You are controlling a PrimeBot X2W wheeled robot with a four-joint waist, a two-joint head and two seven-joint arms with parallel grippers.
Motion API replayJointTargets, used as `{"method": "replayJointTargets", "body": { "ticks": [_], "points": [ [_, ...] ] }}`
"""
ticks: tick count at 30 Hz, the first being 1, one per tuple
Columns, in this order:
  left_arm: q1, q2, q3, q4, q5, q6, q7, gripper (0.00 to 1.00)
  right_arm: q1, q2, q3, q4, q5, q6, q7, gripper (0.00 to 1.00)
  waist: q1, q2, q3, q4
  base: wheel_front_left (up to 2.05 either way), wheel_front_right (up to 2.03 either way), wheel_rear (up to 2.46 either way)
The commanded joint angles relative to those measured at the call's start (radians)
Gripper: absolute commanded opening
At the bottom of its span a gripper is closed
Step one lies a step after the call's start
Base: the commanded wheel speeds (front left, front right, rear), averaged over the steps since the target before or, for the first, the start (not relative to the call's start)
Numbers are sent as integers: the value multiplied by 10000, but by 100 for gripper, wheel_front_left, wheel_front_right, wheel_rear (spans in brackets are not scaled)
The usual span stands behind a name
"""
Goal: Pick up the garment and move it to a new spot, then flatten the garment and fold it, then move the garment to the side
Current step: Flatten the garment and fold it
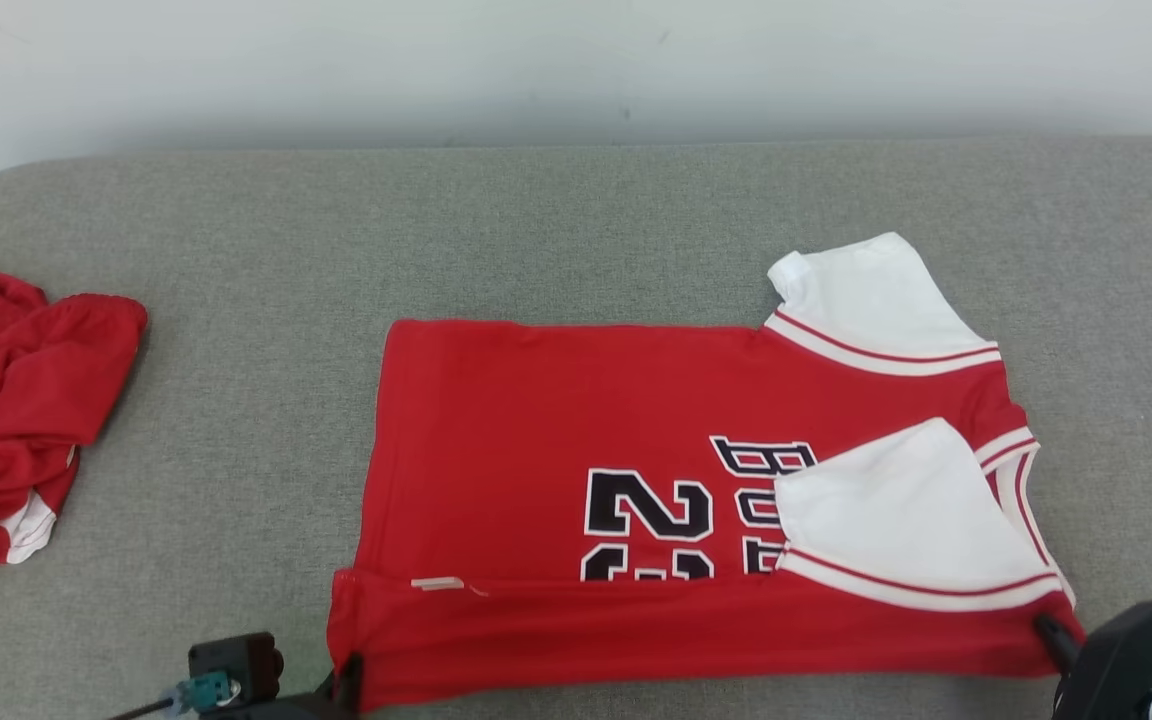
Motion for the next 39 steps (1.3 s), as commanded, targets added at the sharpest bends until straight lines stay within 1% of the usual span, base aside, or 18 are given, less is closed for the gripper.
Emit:
{"method": "replayJointTargets", "body": {
  "ticks": [1, 10, 11, 12, 13, 16, 20, 23, 26, 29, 30, 32, 35, 39],
  "points": [
    [294, 161, 25, -44, -13, 124, -19, 0, 206, -27, -65, 7, 100, -21, -81, 0, 0, 0, -26, 8, 0, 0, 0],
    [946, 179, -18, -366, -196, 379, -52, 0, 809, -20, 49, 529, 396, -21, -373, 0, 0, 0, -201, 46, 0, 0, 0],
    [969, 180, -2, -384, -172, 379, -109, 24, 770, -25, 6, 537, 414, -21, -511, 16, 0, 0, -218, 44, 0, 0, 0],
    [979, 192, -6, -397, -116, 365, -170, 67, 738, -23, -23, 582, 415, -21, -630, 58, 0, 0, -240, 41, 0, 0, 0],
    [991, 194, -4, -397, -101, 361, -212, 100, 721, -23, -45, 636, 409, -21, -709, 100, 0, 0, -260, 36, 0, 0, 0],
    [1030, 192, -1, -412, -93, 298, -294, 100, 595, -13, -35, 641, 370, -20, -909, 100, 0, 0, -339, 25, 0, 0, 0],
    [1077, 291, 219, -636, -213, 329, -406, 100, 497, -14, -173, 442, 462, -20, -984, 100, 0, 0, -438, 27, 0, 0, 0],
    [753, 450, 555, -1143, -136, 151, -746, 100, 225, -12, -339, 58, 509, -20, -883, 100, 0, 0, -445, 26, 0, 0, 0],
    [253, 747, 790, -1436, -135, -35, -612, 100, -289, -12, -426, -431, 108, -20, -565, 100, 0, 0, -353, 1, 0, 0, 0],
    [-605, 891, 851, -1562, -14, -117, -187, 100, -1281, -144, -180, -698, -184, -20, -42, 100, 0, 0, -159, -88, 0, 0, 0],
    [-605, 891, 851, -1562, -14, -117, -187, 100, -1281, -144, -180, -698, -184, -20, -42, 100, 0, 0, -159, -88, 0, 0, 0],
    [-1294, 954, 876, -1449, -161, -235, 355, 100, -2088, -366, 88, -593, -229, -20, 344, 100, 0, 0, 75, -166, 0, 0, 0],
    [-2617, 811, 902, -1021, -332, -525, 1171, 100, -3454, -613, 625, -87, -253, -20, 938, 100, 0, 0, 542, -259, 0, 0, 0],
    [-4357, 433, 779, -38, -528, -607, 2372, 100, -5294, -920, 1372, 1053, -394, -20, 1283, 100, 0, 0, 1268, -395, 0, 0, 0]
  ]
}}
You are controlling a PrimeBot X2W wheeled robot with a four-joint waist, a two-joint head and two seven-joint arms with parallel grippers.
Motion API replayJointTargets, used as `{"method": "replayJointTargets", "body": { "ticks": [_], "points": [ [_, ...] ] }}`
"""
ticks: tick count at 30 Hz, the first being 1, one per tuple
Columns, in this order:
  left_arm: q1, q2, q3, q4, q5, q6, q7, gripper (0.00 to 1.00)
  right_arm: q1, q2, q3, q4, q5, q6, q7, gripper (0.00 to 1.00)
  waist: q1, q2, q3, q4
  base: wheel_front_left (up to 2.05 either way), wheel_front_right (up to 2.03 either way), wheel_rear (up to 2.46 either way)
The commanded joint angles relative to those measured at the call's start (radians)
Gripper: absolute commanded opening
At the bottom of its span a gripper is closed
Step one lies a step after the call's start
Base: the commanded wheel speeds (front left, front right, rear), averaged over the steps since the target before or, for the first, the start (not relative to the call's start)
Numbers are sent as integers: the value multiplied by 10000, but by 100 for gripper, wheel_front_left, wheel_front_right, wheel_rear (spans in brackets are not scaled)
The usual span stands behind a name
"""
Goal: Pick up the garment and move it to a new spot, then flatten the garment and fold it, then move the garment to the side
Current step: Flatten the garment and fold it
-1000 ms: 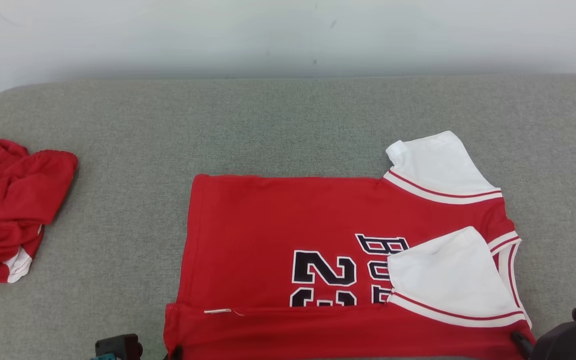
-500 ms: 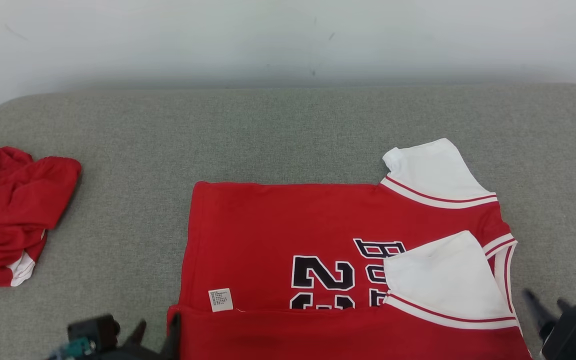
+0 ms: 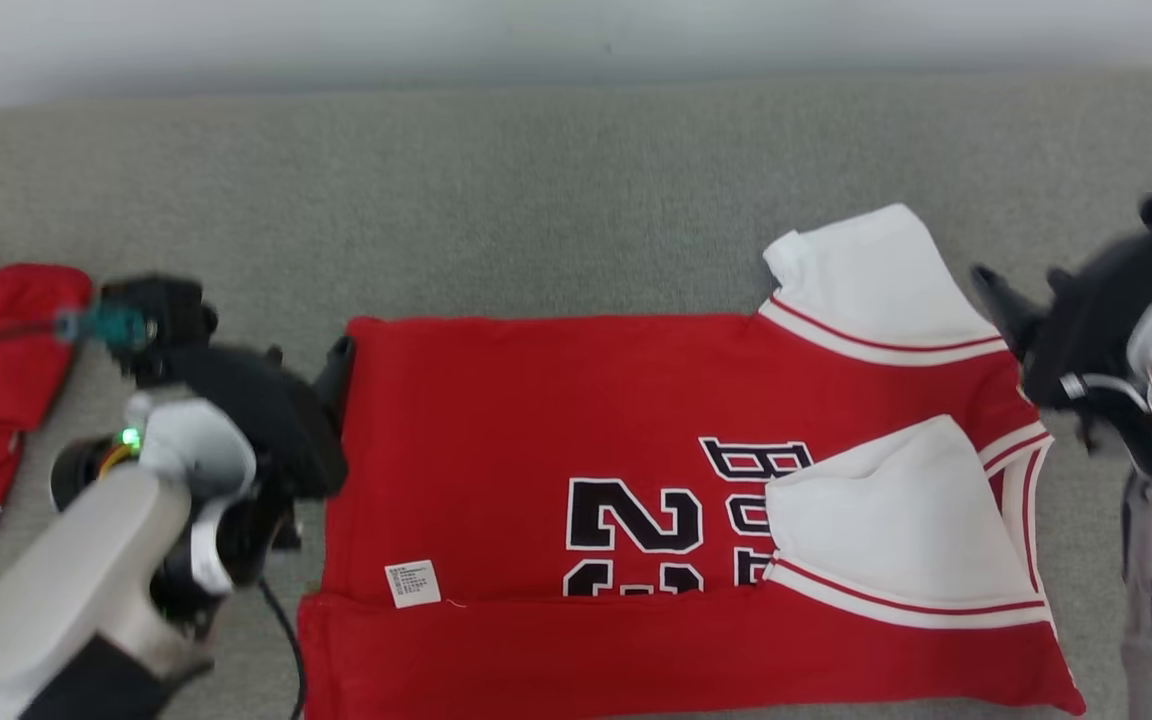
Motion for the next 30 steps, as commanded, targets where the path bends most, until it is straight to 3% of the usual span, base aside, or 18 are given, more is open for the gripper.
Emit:
{"method": "replayJointTargets", "body": {
  "ticks": [1, 12, 19, 30],
  "points": [
    [-256, -52, -65, 174, -101, -22, 177, 100, -263, -20, 130, 204, -47, -18, 41, 100, -1, -1, 692, -211, 0, 0, 0],
    [-2921, -334, -835, 1762, 381, -40, 2239, 100, -3260, -575, 1261, 2706, -382, -18, -663, 100, -1, -1, 2000, -202, 0, 0, 0],
    [-3418, -142, -1526, 1715, 763, 137, 3371, 100, -3659, -744, 1456, 3177, -348, -18, -940, 100, -1, -1, 2143, -98, 0, 0, 0],
    [-3517, 60, -1820, 1203, 987, 356, 3774, 100, -3644, -835, 1540, 3544, -271, -18, -1128, 100, -1, -1, 2038, -63, 0, 0, 0]
  ]
}}
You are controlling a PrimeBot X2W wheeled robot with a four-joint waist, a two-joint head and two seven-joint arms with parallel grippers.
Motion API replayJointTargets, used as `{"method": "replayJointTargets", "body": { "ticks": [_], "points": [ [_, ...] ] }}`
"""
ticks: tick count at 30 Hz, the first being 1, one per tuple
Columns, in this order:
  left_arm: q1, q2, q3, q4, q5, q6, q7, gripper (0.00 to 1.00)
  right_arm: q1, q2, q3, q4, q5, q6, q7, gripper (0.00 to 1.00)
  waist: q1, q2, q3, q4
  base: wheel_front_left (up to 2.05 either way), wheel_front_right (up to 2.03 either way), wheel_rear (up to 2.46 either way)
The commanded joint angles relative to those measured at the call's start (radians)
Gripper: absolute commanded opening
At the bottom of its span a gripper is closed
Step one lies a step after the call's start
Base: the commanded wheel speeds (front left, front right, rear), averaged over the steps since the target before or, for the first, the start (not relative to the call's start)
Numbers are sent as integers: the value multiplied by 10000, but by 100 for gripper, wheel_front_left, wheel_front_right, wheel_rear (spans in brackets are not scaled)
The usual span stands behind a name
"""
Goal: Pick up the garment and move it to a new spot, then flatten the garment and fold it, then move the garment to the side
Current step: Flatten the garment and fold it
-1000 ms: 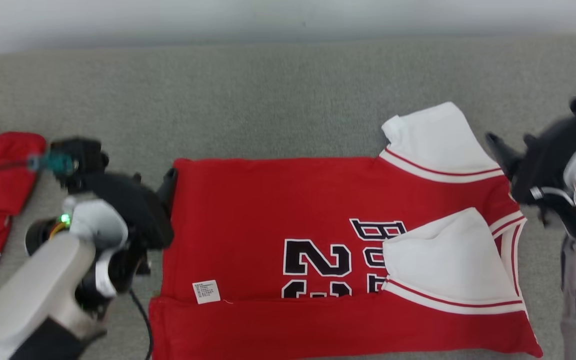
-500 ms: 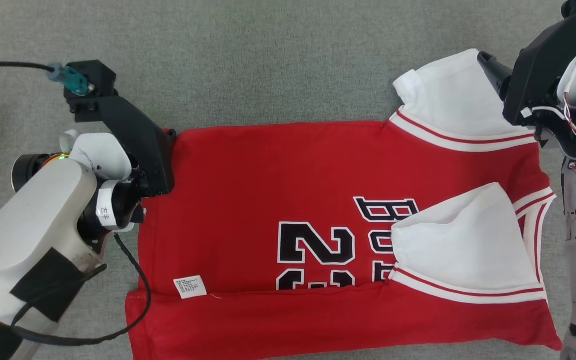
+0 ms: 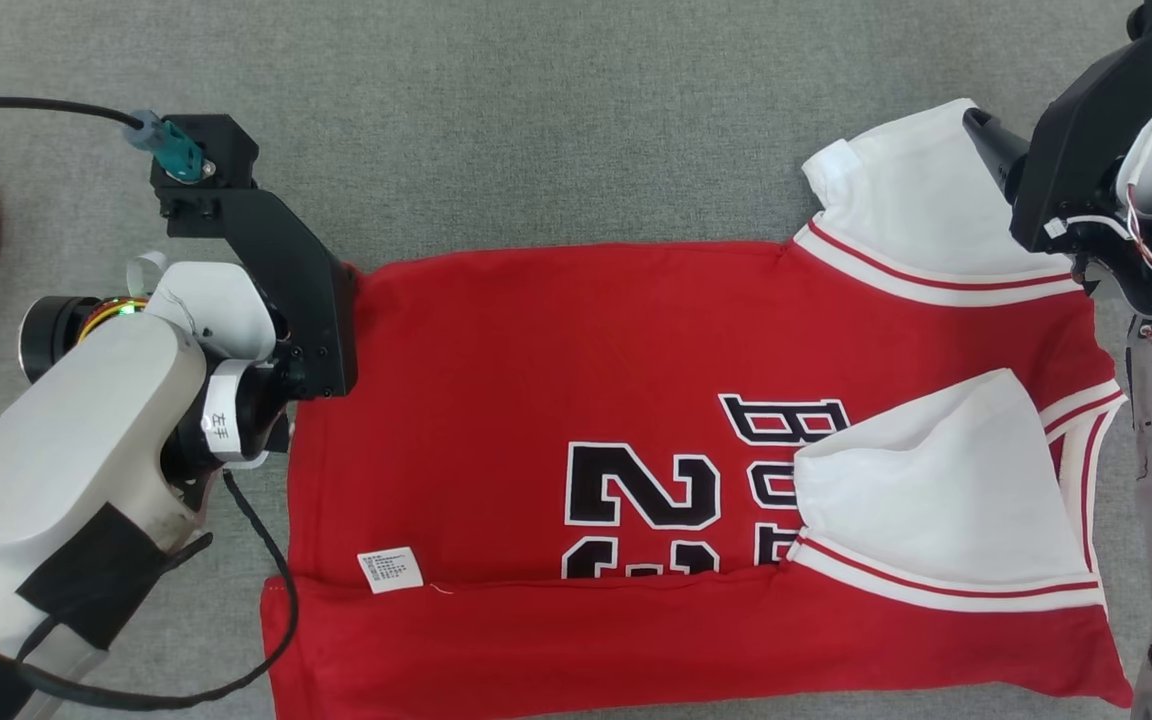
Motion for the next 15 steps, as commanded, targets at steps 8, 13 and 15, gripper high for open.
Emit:
{"method": "replayJointTargets", "body": {
  "ticks": [8, 13, 15],
  "points": [
    [-276, 70, -351, 151, 186, -222, 398, 0, -328, -138, 256, 142, 1, -18, 20, 100, 0, -1, 295, -145, 0, 0, 0],
    [-402, 48, -108, 127, 44, -247, 198, 0, -516, -179, 286, 303, -55, -18, 103, 100, 0, -1, 403, -191, 0, 0, 0],
    [-476, 82, -12, 119, 43, -269, 84, 0, -625, -223, 228, 374, -152, -18, 122, 100, 0, -1, 458, -196, 0, 0, 0]
  ]
}}
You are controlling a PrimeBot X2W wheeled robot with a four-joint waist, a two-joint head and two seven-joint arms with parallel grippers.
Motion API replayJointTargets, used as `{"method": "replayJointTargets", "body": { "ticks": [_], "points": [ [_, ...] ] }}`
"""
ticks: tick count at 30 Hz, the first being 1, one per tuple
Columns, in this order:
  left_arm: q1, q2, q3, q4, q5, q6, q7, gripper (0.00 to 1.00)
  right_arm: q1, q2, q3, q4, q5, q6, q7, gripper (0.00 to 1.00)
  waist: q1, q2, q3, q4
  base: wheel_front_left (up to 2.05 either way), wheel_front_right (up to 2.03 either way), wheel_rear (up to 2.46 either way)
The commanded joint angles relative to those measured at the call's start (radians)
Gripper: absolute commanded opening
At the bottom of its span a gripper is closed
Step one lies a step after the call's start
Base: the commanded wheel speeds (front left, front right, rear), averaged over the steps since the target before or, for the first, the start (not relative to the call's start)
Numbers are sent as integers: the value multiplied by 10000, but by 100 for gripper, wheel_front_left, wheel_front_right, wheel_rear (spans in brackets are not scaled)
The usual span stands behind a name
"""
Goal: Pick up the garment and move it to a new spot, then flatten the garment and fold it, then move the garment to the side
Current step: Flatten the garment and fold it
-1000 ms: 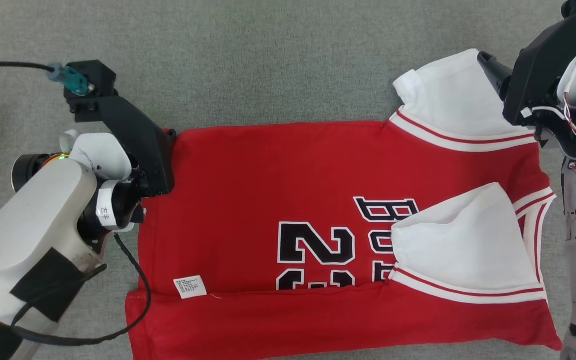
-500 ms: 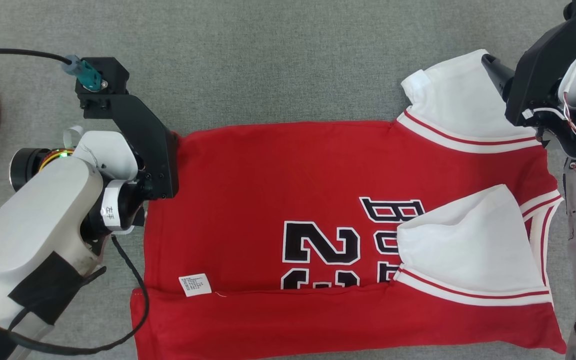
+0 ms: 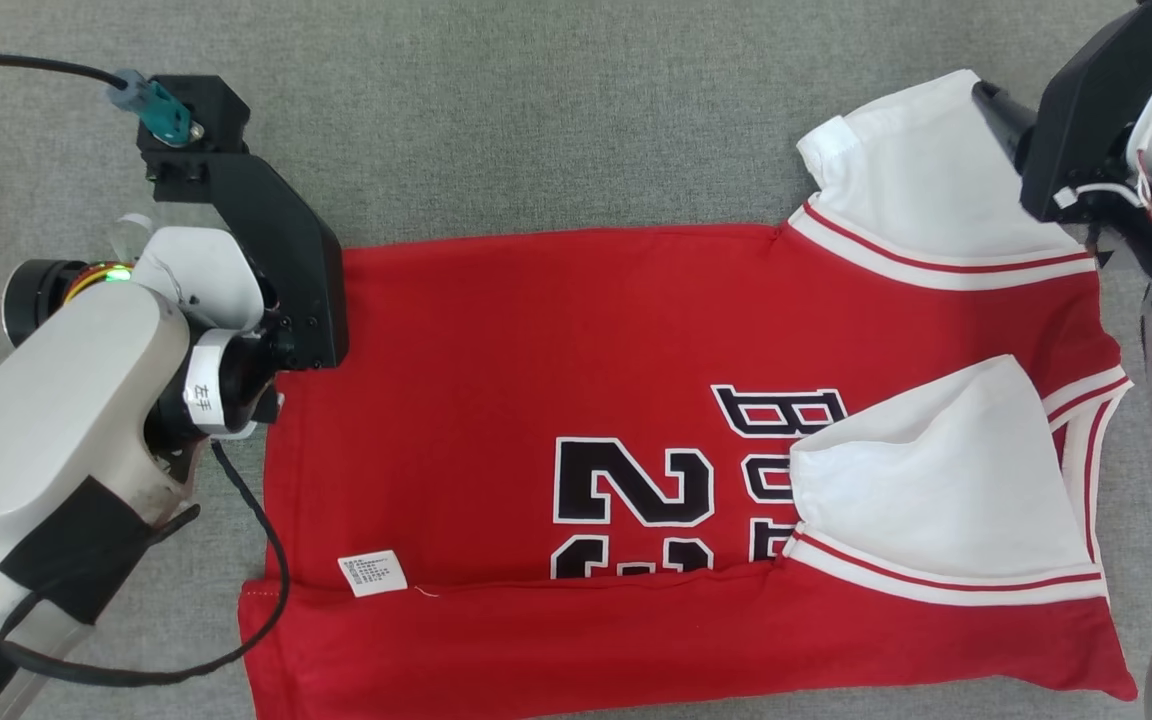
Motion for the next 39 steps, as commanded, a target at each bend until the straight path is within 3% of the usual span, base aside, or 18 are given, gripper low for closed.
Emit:
{"method": "replayJointTargets", "body": {
  "ticks": [1, 9, 19, 20, 21, 22, 27, 33, 39],
  "points": [
    [-95, 60, 67, 30, 28, -31, -120, 0, -147, -99, -63, 76, -157, -18, 7, 100, 0, -1, 60, -3, 0, 0, 0],
    [-167, 124, 139, -174, 34, -7, -205, 0, -566, -318, -268, 697, -784, -18, -15, 100, 0, -1, 416, 179, 0, 0, 0],
    [-361, -9, 168, -428, 90, -48, -341, 0, -774, -376, 220, 1865, 139, -18, -243, 100, 0, -1, 950, 510, 0, 0, 0],
    [-375, -24, 179, -426, 91, -54, -371, 0, -785, -414, 389, 1927, 196, -16, -247, 75, 0, -1, 964, 517, 0, 0, 0],
    [-380, -33, 203, -424, 72, -73, -409, 0, -810, -475, 573, 1976, 270, -13, -266, 20, 0, -1, 976, 521, 0, 0, 0],
    [-384, -43, 244, -419, 47, -102, -486, 0, -806, -527, 743, 2015, 356, -13, -286, 0, 0, -1, 981, 523, 0, 0, 0],
    [-270, -151, 527, -291, 161, -95, -1298, 0, -1099, -801, 648, 1890, 208, -18, -1416, 0, 0, -1, 904, 498, 0, 0, 0],
    [-58, -417, 906, 211, 312, -249, -2717, 0, -1205, -532, 399, 1900, -24, -18, -3099, 0, 0, -1, 625, 432, 0, 0, 0],
    [263, -656, 1078, 682, 280, -431, -3602, 0, -894, -382, 357, 1978, 197, -18, -3989, 0, 0, -1, 229, 400, 0, 0, 0]
  ]
}}
